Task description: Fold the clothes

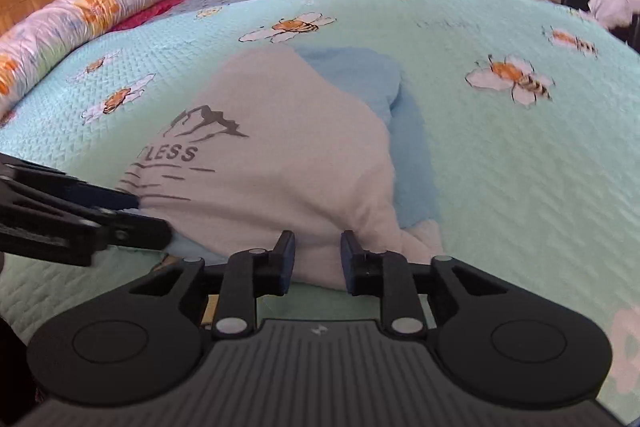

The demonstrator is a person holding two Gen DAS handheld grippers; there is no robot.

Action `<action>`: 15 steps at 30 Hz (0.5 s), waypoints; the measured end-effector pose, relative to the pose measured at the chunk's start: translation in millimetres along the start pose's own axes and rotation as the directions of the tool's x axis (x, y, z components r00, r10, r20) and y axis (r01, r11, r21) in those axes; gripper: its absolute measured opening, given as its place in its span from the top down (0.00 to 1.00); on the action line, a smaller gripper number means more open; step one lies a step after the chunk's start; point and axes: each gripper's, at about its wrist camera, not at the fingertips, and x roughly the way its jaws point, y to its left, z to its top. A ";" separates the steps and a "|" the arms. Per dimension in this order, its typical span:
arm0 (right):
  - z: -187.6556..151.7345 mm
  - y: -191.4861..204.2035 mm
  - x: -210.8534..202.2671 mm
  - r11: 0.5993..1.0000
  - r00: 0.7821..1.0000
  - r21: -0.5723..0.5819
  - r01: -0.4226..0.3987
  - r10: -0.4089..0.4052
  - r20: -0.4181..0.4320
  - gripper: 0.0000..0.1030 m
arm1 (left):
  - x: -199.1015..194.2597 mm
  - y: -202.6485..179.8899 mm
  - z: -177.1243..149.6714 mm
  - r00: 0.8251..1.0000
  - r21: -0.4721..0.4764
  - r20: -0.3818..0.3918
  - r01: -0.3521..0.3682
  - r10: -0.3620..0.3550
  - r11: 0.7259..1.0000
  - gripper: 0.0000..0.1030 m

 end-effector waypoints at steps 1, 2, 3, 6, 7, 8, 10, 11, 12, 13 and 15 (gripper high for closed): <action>-0.8 -2.8 -6.5 1.000 1.000 0.015 -0.001 0.001 0.006 0.76 | -5.5 -1.9 0.1 1.000 0.009 0.009 -0.003 0.003 1.000 0.46; -0.2 -3.3 -12.8 1.000 1.000 0.014 0.000 0.000 0.022 0.75 | -10.1 -3.5 0.6 1.000 0.016 0.017 -0.006 0.006 1.000 0.46; 1.0 -2.9 -19.2 1.000 0.999 0.007 0.002 -0.002 0.042 0.75 | -10.1 -3.6 2.8 1.000 0.016 0.024 -0.013 0.012 1.000 0.46; 11.9 3.5 -27.7 1.000 0.996 -0.010 -0.017 0.017 0.087 0.75 | -5.7 -2.2 9.4 0.999 -0.001 0.033 -0.038 0.038 0.999 0.46; 15.9 6.5 -25.6 1.000 0.996 -0.014 -0.017 0.018 0.088 0.74 | -2.2 -0.6 11.4 0.998 -0.016 0.028 -0.048 0.048 0.999 0.47; 19.8 9.5 -22.5 1.000 0.996 -0.018 -0.016 0.017 0.087 0.74 | -0.1 0.9 12.7 0.999 -0.029 0.021 -0.049 0.049 0.998 0.48; 22.1 13.2 -12.5 1.000 0.998 -0.022 -0.009 0.010 0.065 0.74 | -0.5 1.0 12.9 0.998 -0.032 0.015 -0.053 0.054 0.998 0.48; 21.6 14.3 -5.8 1.000 0.999 -0.024 -0.006 0.007 0.046 0.73 | -0.7 1.0 12.9 0.998 -0.033 0.012 -0.056 0.056 0.998 0.48; 19.5 14.2 0.2 1.000 1.000 -0.022 -0.003 0.004 0.024 0.73 | -0.2 1.2 12.5 0.998 -0.031 0.009 -0.059 0.059 0.998 0.48; 15.1 12.4 4.6 1.000 1.000 -0.016 0.002 -0.001 0.006 0.73 | 0.0 2.1 12.0 0.998 -0.033 0.007 -0.061 0.062 0.998 0.48; 4.9 7.9 8.2 1.000 1.000 -0.003 0.002 -0.002 -0.007 0.73 | -1.3 4.3 10.8 0.998 -0.039 0.008 -0.060 0.061 0.997 0.48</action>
